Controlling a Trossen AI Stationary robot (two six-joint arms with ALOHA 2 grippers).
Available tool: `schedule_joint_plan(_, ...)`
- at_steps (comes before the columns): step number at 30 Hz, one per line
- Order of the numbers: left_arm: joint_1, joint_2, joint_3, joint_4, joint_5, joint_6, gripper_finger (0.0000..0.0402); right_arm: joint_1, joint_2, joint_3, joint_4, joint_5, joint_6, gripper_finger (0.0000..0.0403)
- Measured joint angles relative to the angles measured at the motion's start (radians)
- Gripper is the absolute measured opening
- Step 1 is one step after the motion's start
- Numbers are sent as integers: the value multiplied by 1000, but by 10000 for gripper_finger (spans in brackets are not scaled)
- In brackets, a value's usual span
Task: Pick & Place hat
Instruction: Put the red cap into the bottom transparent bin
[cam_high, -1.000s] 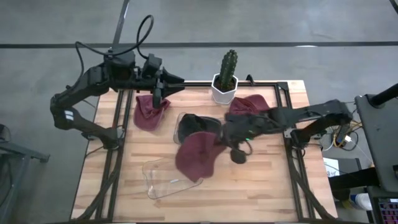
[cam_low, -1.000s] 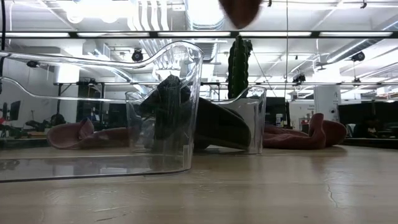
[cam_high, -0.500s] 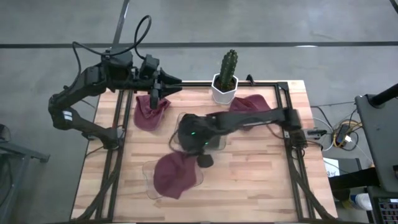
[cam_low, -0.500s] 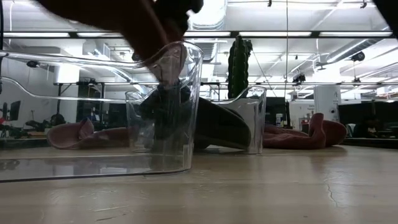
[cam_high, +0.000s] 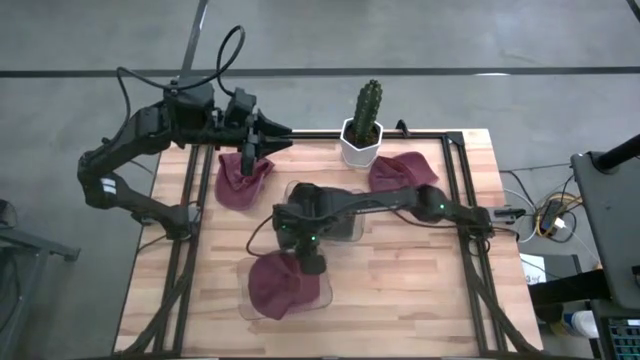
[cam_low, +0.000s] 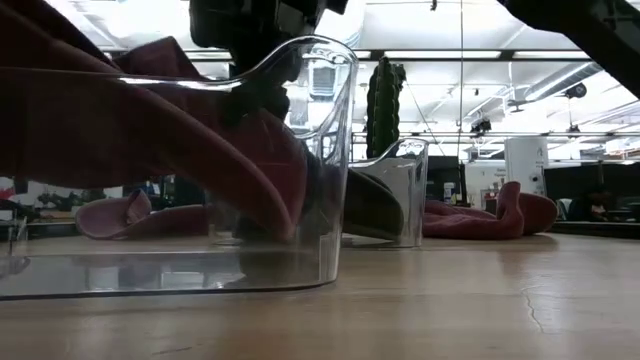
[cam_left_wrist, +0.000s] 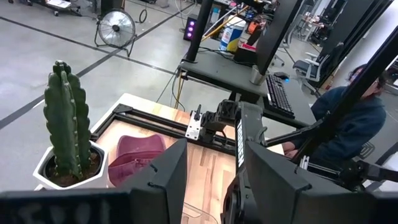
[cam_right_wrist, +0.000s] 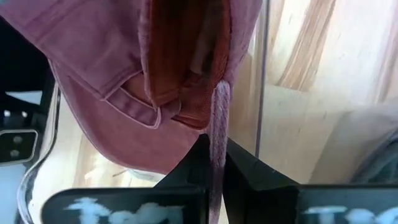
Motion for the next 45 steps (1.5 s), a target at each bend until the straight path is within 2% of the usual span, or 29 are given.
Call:
schedule_joint_plan(4, 0, 5, 0, 1, -1, 3, 153, -1, -3, 25, 23, 1, -3, 39)
schedule_joint_plan(14, 0, 6, 0, -7, -5, 5, 153, 0, -20, 55, -7, -13, 47, 165)
schedule_joint_plan(18, 0, 6, 0, -25, -7, 18, 153, -3, -56, 56, -59, -13, 48, 182)
schedule_joint_plan(23, 2, 6, 0, -42, -12, 29, 153, -5, -100, 55, -140, 0, 47, 154)
schedule_joint_plan(25, 2, 6, 0, -46, -15, 30, 153, -6, -128, 55, -159, 5, 46, 123)
schedule_joint_plan(29, 2, 6, 0, -65, -23, 35, 153, -19, -178, 52, -174, 12, 24, 31)
schedule_joint_plan(30, 2, 6, 0, -67, -25, 42, 153, -24, -187, 50, -174, 24, 17, 21)
schedule_joint_plan(32, 2, 6, 0, -67, -32, 51, 153, -31, -204, 49, -160, 58, 13, 15)
schedule_joint_plan(40, 2, -8, 0, -65, -80, 51, 153, -35, -298, 19, -17, 62, -3, 8)
schedule_joint_plan(45, 2, -32, 0, -57, -125, 55, 153, -36, -381, -120, 156, 110, 30, 8)
